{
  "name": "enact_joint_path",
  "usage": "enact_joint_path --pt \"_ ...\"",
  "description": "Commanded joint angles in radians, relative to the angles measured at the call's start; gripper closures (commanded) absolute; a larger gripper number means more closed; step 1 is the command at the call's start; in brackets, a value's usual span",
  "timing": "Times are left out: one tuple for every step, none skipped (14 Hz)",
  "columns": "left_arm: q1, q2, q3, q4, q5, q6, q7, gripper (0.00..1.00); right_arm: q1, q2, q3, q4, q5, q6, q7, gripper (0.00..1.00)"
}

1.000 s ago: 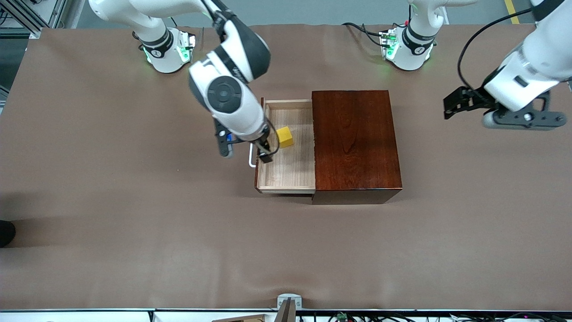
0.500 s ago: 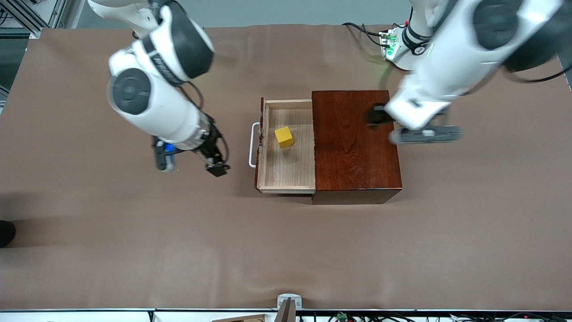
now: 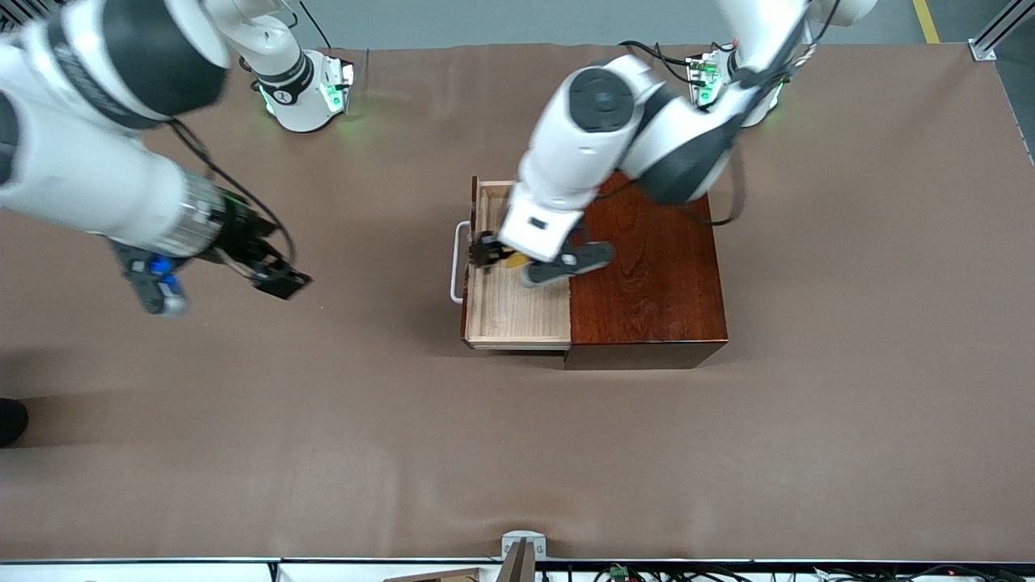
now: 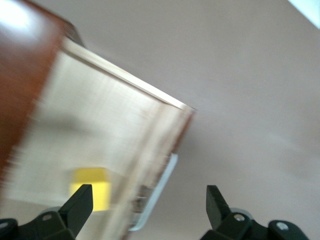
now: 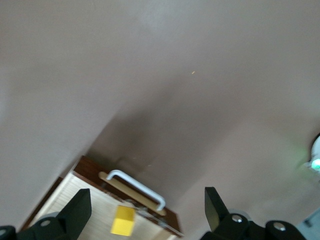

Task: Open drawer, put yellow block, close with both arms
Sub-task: 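Withdraw the right gripper while the left gripper reaches the drawer front, then push the drawer shut with the left gripper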

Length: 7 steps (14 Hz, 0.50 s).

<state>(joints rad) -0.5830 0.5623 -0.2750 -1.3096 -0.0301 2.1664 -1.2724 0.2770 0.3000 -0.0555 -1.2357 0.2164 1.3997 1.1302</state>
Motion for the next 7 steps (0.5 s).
enact_joint_path --pt "-0.179 0.12 0.126 0.121 0.013 0.139 -0.222 0.0 -0.065 -0.044 0.019 -0.007 -0.015 -0.057 -0.148 0.0" --pt "-0.267 0.146 0.193 0.134 0.012 0.209 -0.307 0.0 -0.088 -0.059 0.019 -0.011 -0.029 -0.068 -0.221 0.0" --pt "-0.338 0.177 0.253 0.135 0.01 0.28 -0.388 0.0 -0.113 -0.07 0.02 -0.014 -0.049 -0.093 -0.304 0.0" --pt "-0.392 0.21 0.291 0.136 0.01 0.329 -0.486 0.0 -0.139 -0.073 0.02 -0.015 -0.061 -0.114 -0.385 0.0" --pt "-0.431 0.244 0.327 0.136 0.012 0.361 -0.563 0.0 -0.168 -0.081 0.02 -0.015 -0.061 -0.129 -0.465 0.0" --pt "-0.48 0.266 0.368 0.136 0.01 0.369 -0.625 0.0 -0.191 -0.088 0.02 -0.019 -0.062 -0.137 -0.534 0.0" --pt "-0.524 0.289 0.414 0.138 0.01 0.392 -0.687 0.0 -0.205 -0.102 0.02 -0.022 -0.063 -0.154 -0.6 0.0"
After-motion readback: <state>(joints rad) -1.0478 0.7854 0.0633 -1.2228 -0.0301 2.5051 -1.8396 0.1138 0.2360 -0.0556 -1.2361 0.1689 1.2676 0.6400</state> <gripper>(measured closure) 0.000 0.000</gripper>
